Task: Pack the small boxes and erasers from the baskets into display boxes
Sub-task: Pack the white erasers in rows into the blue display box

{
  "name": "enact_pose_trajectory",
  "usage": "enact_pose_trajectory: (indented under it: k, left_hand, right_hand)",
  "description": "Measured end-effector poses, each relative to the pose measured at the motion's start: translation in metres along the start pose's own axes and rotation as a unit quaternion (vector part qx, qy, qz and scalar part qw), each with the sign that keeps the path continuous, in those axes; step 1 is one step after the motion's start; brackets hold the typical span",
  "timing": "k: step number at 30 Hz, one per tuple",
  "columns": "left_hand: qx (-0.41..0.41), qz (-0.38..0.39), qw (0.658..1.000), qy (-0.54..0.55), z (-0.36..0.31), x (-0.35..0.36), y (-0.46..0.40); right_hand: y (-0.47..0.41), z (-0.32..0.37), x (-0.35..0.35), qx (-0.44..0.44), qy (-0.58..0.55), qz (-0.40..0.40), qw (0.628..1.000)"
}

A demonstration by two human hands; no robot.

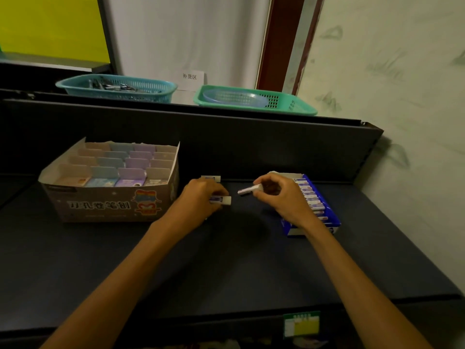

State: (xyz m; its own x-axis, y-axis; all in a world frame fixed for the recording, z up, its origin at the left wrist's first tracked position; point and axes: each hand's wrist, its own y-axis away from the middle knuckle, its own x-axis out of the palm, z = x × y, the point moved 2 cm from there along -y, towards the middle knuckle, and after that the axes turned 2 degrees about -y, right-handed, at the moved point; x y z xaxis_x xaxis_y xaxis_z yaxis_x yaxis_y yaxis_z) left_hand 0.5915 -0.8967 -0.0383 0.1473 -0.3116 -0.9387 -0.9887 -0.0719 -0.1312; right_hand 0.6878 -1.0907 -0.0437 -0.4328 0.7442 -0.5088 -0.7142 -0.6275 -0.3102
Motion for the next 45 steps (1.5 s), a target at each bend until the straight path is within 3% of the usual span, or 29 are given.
enact_pose_trajectory:
  k: [7, 14, 32, 40, 45]
  left_hand:
    - [0.039, -0.088, 0.994, 0.047, -0.012, 0.004, 0.011]
    - [0.073, -0.105, 0.987, 0.098, -0.035, 0.008, 0.007]
    - [0.039, -0.092, 0.980, 0.172, -0.099, 0.028, -0.032]
    - [0.031, -0.087, 0.966, 0.241, -0.120, 0.043, -0.045]
    - [0.027, -0.091, 0.971, 0.217, -0.123, 0.048, -0.051]
  right_hand:
    - [0.017, -0.005, -0.015, 0.041, -0.066, -0.038, 0.996]
    - [0.031, -0.008, -0.034, 0.081, -0.112, -0.099, 0.985]
    - [0.034, -0.032, -0.101, 0.014, -0.033, -0.011, 0.999]
    - [0.035, -0.052, -0.121, 0.002, -0.045, 0.010, 0.999]
    - [0.033, -0.065, -0.131, 0.013, -0.066, 0.042, 0.997]
